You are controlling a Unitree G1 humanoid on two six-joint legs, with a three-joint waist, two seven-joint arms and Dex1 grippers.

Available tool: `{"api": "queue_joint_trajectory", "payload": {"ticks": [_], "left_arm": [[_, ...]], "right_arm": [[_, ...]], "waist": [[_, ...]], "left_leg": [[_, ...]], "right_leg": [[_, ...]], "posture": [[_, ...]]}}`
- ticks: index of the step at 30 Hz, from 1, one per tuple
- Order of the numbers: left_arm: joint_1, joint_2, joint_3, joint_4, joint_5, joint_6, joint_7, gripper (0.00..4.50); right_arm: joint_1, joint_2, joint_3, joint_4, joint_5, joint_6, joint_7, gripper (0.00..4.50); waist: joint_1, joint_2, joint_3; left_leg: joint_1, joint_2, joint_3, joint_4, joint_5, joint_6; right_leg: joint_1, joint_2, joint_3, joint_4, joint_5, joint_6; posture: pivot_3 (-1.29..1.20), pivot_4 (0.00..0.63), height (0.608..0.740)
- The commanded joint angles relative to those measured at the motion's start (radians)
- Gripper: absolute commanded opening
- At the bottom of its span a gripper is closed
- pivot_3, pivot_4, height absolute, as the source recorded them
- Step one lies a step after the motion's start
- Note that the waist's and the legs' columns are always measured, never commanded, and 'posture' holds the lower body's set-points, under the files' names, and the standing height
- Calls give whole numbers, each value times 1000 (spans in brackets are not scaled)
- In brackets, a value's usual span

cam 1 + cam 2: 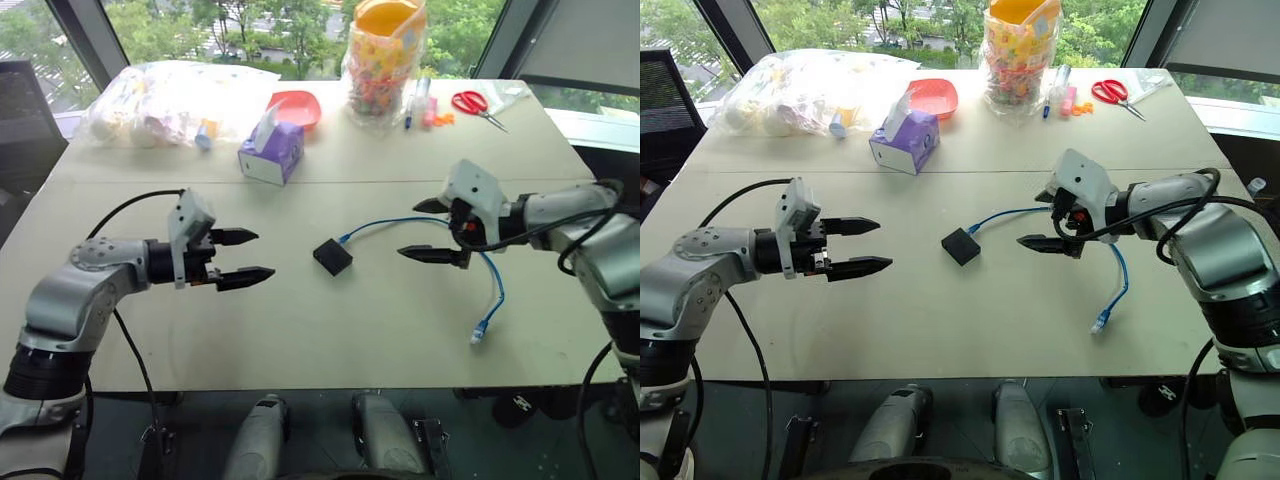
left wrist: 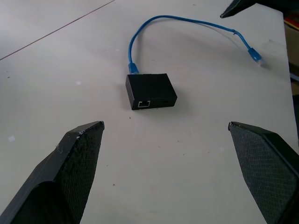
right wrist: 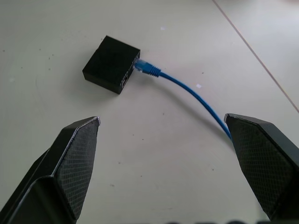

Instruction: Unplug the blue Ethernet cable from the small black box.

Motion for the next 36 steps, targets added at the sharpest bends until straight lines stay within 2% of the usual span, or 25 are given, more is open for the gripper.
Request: {"api": "queue_joint_trajectory", "payload": {"ticks": [1,6,14,22,28,31,35,36], "left_arm": [[-22,6,-10,-16,14,-16,-7,4453],[8,8,-20,-49,23,-23,2,4453],[37,9,24,-97,7,1,49,4453],[122,-6,71,-195,-12,17,133,4453],[160,4,98,-222,-13,15,160,4453],[169,-3,106,-234,-14,13,182,4500],[162,-5,93,-232,-13,9,190,4500],[156,-6,89,-227,-11,8,190,4500]], "right_arm": [[-115,55,62,132,-69,-86,65,4500],[-259,165,163,362,-185,-210,129,4500],[-479,380,309,850,-408,-528,216,4500],[-628,605,343,1274,-572,-749,155,4500],[-659,696,316,1385,-619,-786,173,4500],[-656,728,312,1407,-646,-794,160,3666],[-649,736,294,1407,-659,-800,167,1647],[-644,734,291,1402,-663,-808,166,1004]], "waist": [[-3,0,0],[-16,0,0],[-27,0,0],[-30,0,0],[-45,0,0],[-52,0,0],[-57,0,0],[-57,0,0]], "left_leg": [[0,0,0,0,0,0],[0,0,0,0,0,0],[0,0,0,-1,0,0],[0,0,0,-2,0,-1],[0,0,0,-2,1,-1],[1,0,0,-2,1,-1],[4,0,0,-2,2,-2],[4,0,-1,-1,2,-3]], "right_leg": [[0,0,0,0,0,0],[0,0,0,1,1,1],[-2,0,0,3,3,4],[-6,0,1,7,3,3],[-6,1,1,9,3,3],[-6,1,1,12,3,3],[-6,2,2,17,2,2],[-6,2,2,18,3,2]], "posture": [[0,150,740],[0,150,740],[0,150,740],[0,150,740],[0,150,740],[0,150,740],[0,150,740],[0,150,740]]}}
